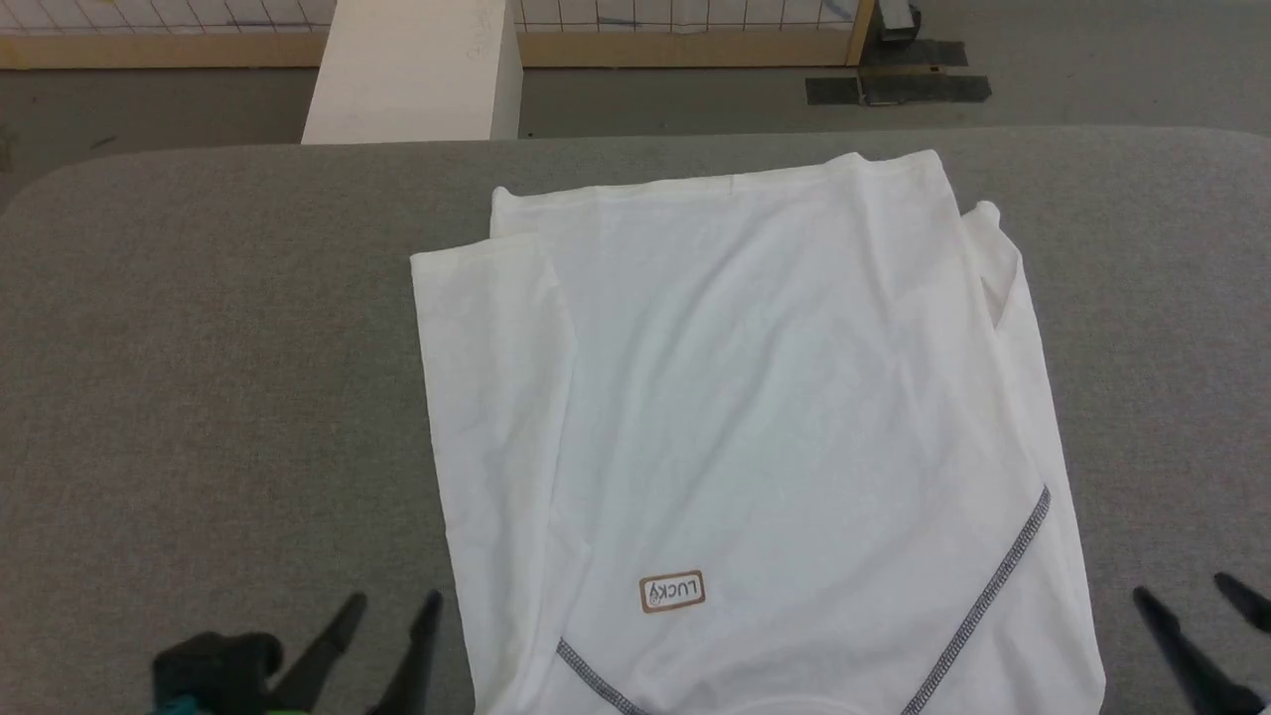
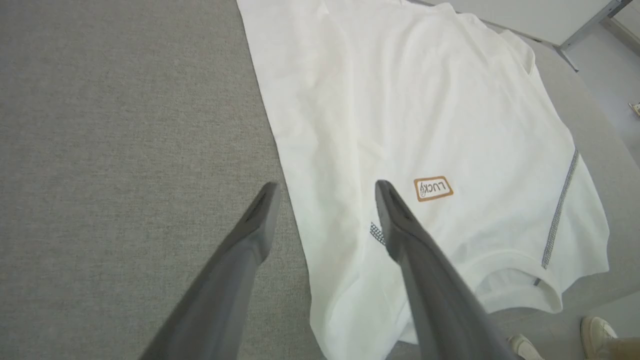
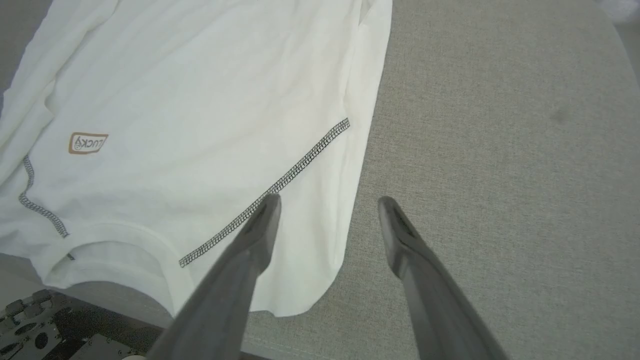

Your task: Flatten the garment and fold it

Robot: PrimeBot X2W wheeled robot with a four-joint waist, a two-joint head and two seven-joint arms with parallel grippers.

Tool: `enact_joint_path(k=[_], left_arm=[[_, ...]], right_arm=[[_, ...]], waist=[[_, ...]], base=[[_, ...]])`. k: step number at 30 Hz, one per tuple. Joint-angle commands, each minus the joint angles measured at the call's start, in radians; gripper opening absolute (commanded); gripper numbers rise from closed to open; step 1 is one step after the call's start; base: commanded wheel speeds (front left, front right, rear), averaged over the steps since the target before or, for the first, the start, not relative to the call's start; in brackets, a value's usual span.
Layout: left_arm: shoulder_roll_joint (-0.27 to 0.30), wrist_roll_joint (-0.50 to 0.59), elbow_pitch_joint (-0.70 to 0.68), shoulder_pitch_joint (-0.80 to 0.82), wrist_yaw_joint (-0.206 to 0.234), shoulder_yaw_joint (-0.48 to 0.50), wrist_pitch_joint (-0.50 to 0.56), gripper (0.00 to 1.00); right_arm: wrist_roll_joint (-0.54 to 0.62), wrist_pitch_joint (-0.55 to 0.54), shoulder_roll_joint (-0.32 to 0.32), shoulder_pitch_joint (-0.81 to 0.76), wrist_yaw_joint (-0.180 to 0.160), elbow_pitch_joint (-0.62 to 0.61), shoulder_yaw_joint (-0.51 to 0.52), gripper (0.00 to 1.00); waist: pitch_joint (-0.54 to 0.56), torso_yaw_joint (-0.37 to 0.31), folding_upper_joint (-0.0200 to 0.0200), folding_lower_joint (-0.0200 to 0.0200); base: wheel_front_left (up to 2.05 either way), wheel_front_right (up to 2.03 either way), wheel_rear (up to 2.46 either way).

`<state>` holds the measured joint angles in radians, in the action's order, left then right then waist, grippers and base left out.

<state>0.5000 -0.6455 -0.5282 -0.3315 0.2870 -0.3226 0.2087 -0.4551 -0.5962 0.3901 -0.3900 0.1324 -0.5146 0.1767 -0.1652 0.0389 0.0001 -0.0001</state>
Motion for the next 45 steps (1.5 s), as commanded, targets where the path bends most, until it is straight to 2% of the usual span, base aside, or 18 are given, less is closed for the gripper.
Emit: enact_joint_path(k=[1,3,6,10,15,19,21,25,30,36,41,45], left_arm=[[-0.021,0.019,-0.018,0.003,0.019,0.028,-0.052,1.00],[-0.055,0.047,-0.021,0.025,0.041,0.058,-0.131,1.00],[-0.143,0.093,0.006,0.066,0.083,0.085,-0.281,1.00],[-0.212,0.144,0.093,0.103,0.076,0.069,-0.424,1.00],[-0.267,0.241,0.203,0.124,0.079,0.066,-0.467,1.00],[-0.298,0.289,0.249,0.141,0.060,0.074,-0.470,1.00],[-0.305,0.300,0.255,0.150,0.050,0.084,-0.470,1.00],[-0.285,0.308,0.259,0.197,0.024,0.106,-0.468,1.00],[-0.197,0.317,0.224,0.356,-0.014,0.132,-0.340,1.00],[-0.069,0.278,0.281,0.699,-0.098,0.161,-0.070,1.00],[-0.023,0.215,0.410,0.928,-0.158,0.164,0.099,1.00],[0.005,0.199,0.500,1.025,-0.198,0.129,0.216,1.00]], right_arm=[[0.012,0.032,-0.034,0.018,-0.002,-0.018,0.035,1.00],[0.045,0.095,-0.086,0.059,-0.002,-0.030,0.079,1.00],[0.110,0.206,-0.168,0.117,-0.002,-0.018,0.109,1.00],[0.205,0.348,-0.245,0.160,-0.002,0.024,0.089,1.00],[0.304,0.469,-0.297,0.176,-0.002,0.104,0.040,1.00],[0.340,0.530,-0.323,0.193,-0.002,0.159,0.016,1.00],[0.342,0.548,-0.330,0.200,-0.002,0.176,0.010,1.00],[0.341,0.569,-0.336,0.213,-0.002,0.198,0.000,1.00],[0.344,0.577,-0.338,0.248,-0.002,0.187,0.001,1.00],[0.343,0.574,-0.335,0.314,-0.002,0.158,-0.025,1.00],[0.339,0.567,-0.318,0.361,-0.002,0.142,-0.043,1.00],[0.333,0.565,-0.305,0.391,-0.002,0.139,-0.051,1.00]], waist=[[0.002,-0.001,-0.0001,0.0001],[0.004,-0.003,-0.0001,0.0001],[0.005,-0.006,-0.0001,0.0001],[0.009,-0.012,-0.0001,0.0001],[0.011,-0.019,-0.0001,0.0001],[0.006,-0.023,-0.0001,0.0001],[0.003,-0.023,-0.0001,0.0001],[-0.019,-0.019,-0.0001,0.0001],[-0.078,-0.008,-0.0001,0.0001],[-0.194,0.000,-0.0001,0.0001],[-0.283,-0.007,-0.0001,0.0001],[-0.344,-0.018,-0.0001,0.0001]], base=[[0.00,0.00,0.00],[0.00,0.00,0.00],[0.00,0.00,0.00],[0.00,0.00,0.00],[0.00,0.00,0.00],[0.00,0.00,0.00],[0.00,0.00,0.00],[0.00,0.00,0.00],[0.00,0.00,0.00],[0.00,0.00,0.00],[0.00,0.00,0.00],[0.00,0.00,0.00]])
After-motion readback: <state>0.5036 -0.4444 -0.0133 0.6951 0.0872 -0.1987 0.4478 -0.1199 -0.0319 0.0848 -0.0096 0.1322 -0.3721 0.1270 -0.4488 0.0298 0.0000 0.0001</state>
